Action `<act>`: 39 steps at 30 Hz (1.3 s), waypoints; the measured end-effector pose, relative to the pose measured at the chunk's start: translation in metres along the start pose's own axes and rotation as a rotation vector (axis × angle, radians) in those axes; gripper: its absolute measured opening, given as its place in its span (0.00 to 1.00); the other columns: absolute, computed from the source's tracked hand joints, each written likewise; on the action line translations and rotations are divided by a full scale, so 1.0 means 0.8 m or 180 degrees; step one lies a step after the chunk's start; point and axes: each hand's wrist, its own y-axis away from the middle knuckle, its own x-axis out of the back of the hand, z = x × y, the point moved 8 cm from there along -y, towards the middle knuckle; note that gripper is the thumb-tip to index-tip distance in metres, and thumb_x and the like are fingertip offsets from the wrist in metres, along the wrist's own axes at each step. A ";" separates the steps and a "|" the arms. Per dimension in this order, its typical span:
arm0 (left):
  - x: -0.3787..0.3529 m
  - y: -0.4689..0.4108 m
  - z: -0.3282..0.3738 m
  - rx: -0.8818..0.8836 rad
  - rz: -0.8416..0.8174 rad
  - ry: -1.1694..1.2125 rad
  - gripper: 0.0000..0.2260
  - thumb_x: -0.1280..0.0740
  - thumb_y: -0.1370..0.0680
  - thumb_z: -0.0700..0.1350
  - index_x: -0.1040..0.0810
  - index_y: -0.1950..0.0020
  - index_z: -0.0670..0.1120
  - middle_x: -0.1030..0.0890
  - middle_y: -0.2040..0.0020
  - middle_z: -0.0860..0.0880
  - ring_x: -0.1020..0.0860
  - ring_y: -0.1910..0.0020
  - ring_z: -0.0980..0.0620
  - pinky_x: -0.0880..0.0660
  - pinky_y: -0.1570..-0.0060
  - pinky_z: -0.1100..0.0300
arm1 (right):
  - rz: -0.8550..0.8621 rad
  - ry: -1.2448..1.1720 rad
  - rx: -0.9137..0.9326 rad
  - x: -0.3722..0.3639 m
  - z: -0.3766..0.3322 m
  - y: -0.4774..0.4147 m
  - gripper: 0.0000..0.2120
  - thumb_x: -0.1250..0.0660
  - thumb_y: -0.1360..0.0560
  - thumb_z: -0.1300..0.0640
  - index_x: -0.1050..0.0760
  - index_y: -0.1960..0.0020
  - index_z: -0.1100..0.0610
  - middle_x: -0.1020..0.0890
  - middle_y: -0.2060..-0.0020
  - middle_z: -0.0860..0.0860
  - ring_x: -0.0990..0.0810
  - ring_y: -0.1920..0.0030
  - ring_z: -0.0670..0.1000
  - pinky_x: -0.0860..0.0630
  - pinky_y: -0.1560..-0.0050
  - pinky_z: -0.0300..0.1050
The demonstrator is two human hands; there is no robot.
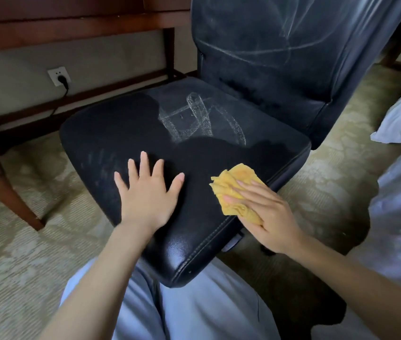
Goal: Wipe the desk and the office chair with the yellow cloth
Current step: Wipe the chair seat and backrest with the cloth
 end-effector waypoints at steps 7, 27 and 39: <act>-0.039 0.029 0.070 -0.0523 -0.0026 -0.0420 0.39 0.58 0.27 0.72 0.62 0.22 0.54 0.67 0.23 0.48 0.70 0.26 0.43 0.66 0.31 0.37 | 0.0048 0.0091 -0.2126 0.030 0.188 0.027 0.20 0.44 0.19 0.51 0.33 0.28 0.55 0.31 0.30 0.51 0.38 0.27 0.50 0.44 0.30 0.40; -0.039 0.024 0.059 -0.0525 0.0067 -0.0397 0.42 0.61 0.32 0.75 0.60 0.23 0.55 0.66 0.23 0.48 0.70 0.26 0.45 0.64 0.29 0.39 | 0.1587 -0.1861 -0.3665 -0.016 0.203 0.025 0.30 0.48 0.19 0.44 0.57 0.23 0.46 0.58 0.23 0.51 0.57 0.24 0.52 0.54 0.26 0.55; -0.022 0.015 0.030 -0.0757 -0.0009 -0.0374 0.41 0.63 0.32 0.74 0.58 0.22 0.56 0.67 0.23 0.52 0.72 0.27 0.53 0.68 0.30 0.44 | 0.1330 -0.0601 -0.1959 -0.066 -0.046 0.008 0.21 0.46 0.23 0.48 0.30 0.31 0.47 0.35 0.28 0.46 0.52 0.24 0.53 0.55 0.27 0.66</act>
